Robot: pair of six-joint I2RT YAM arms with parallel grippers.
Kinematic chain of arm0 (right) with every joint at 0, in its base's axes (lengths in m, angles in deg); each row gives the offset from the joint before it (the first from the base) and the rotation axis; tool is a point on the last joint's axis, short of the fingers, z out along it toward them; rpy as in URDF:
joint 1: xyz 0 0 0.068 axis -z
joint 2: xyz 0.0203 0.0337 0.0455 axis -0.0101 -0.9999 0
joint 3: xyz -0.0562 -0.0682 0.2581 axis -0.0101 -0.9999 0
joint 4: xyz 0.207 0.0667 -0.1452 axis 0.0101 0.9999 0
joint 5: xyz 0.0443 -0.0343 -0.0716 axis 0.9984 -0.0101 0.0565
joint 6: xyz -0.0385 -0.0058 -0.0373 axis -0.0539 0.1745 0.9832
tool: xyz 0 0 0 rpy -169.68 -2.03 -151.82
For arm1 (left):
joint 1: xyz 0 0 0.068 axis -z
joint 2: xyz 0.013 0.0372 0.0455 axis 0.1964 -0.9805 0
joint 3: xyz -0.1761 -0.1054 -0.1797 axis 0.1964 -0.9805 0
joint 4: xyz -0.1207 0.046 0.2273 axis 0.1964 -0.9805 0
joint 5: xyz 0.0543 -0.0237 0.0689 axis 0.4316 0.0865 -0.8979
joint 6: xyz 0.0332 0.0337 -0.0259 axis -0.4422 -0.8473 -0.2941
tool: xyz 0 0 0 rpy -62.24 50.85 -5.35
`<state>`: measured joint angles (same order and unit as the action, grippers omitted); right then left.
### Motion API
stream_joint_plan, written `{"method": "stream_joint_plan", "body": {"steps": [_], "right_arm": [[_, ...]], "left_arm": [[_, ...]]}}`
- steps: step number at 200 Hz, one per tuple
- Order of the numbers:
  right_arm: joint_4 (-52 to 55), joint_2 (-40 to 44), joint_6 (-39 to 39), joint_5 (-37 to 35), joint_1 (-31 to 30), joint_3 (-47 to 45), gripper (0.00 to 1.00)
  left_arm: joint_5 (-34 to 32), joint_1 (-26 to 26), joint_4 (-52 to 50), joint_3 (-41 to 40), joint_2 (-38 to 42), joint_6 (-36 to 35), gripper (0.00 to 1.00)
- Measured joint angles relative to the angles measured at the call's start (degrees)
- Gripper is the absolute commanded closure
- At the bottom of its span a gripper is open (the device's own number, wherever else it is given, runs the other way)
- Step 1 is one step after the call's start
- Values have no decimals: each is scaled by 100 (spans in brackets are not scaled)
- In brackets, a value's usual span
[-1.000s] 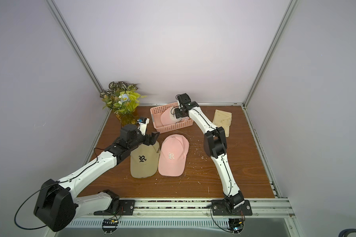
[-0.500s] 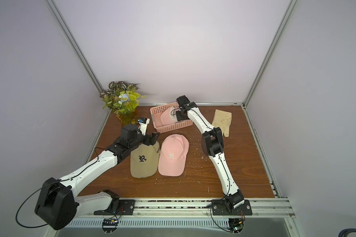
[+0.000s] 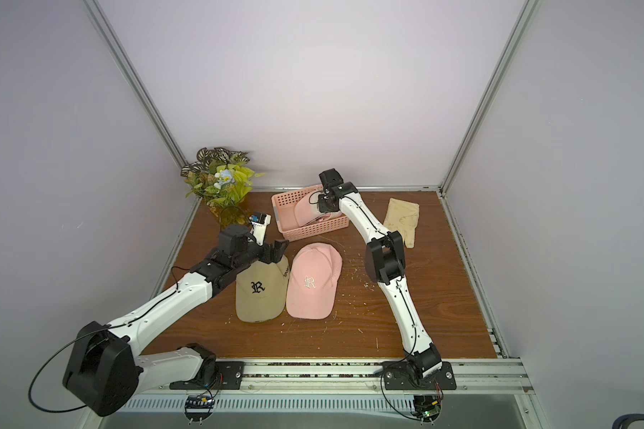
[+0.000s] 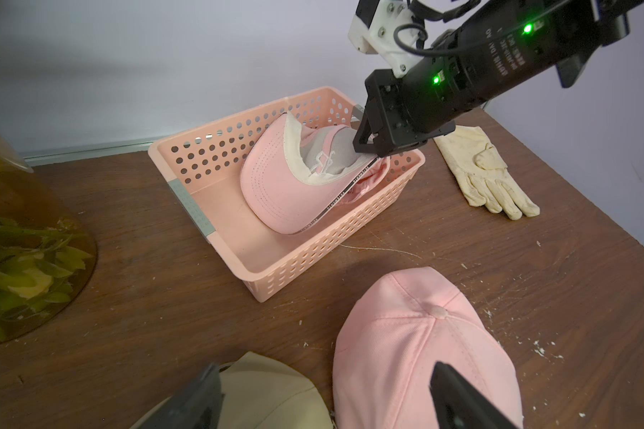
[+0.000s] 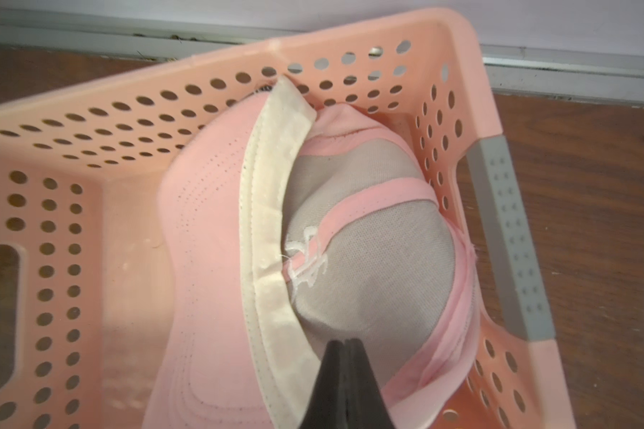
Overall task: Turn the baseball cap inside out
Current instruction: Pick up the baseball cap from the basket, then turn over the baseball cap.
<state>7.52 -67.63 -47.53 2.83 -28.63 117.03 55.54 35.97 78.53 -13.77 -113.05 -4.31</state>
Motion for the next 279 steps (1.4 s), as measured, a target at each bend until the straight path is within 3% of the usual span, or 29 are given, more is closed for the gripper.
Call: {"method": "stream_joint_plan", "body": {"steps": [77,114,152,196,279], "right_arm": [[-42,1001,-363,22,35,345,100],[-48,1655,-474,168,85,411,100],[232,1978,-490,479,103,444,100],[767,2031,-505,931,81,407,100],[1305,2133,-485,1366,-437,7,100]], "left_arm": [[162,-4,479,-4,0,-531,13],[678,-7,1838,-487,116,-1298,9],[776,-7,3204,-1104,92,-2083,8],[778,-4,4398,-1185,-284,-2647,8],[629,160,4826,-1069,-1082,-3477,10]]}}
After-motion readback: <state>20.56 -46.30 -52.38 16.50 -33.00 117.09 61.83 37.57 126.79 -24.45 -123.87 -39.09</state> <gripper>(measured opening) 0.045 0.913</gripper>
